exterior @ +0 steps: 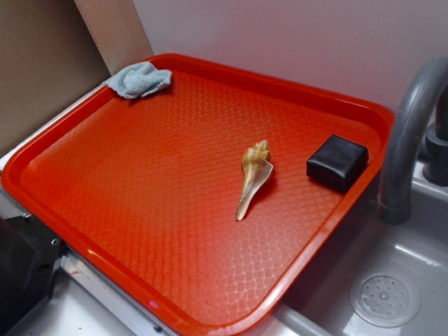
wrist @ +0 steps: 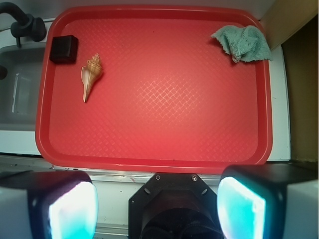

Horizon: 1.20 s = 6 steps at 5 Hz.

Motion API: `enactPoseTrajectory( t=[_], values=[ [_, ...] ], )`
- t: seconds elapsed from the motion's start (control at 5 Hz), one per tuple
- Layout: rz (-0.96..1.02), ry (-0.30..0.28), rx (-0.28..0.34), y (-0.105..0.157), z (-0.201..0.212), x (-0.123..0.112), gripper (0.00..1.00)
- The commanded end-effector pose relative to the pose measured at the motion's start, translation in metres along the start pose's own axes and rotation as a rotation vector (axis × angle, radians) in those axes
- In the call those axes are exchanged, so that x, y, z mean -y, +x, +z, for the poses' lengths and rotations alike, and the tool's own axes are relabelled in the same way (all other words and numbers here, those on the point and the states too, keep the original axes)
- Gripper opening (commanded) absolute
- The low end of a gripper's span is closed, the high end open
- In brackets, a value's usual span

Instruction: Grab the blue cloth.

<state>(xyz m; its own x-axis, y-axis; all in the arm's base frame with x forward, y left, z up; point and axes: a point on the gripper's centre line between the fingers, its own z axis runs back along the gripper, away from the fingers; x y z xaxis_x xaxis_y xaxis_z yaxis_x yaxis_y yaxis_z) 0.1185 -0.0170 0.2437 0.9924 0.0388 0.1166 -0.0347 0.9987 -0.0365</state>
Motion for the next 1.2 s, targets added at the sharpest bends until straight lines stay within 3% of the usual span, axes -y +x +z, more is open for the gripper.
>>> enactPoseTrajectory(
  t=[0.0, 0.2, 0.4, 0.6, 0.8, 1.0],
  values=[
    [0.000, 0.000, 0.000, 0.000, 0.000, 0.000, 1.00],
    [0.241, 0.027, 0.157, 0.046, -0.042, -0.024, 1.00],
    [0.492, 0.017, 0.248, 0.088, -0.080, -0.047, 1.00],
    [0.612, 0.094, 0.307, 0.124, -0.130, -0.079, 1.00],
    [0.695, 0.192, 0.282, 0.129, -0.175, -0.128, 1.00],
    [0.770, 0.273, 0.259, 0.122, -0.191, -0.172, 1.00]
  ],
)
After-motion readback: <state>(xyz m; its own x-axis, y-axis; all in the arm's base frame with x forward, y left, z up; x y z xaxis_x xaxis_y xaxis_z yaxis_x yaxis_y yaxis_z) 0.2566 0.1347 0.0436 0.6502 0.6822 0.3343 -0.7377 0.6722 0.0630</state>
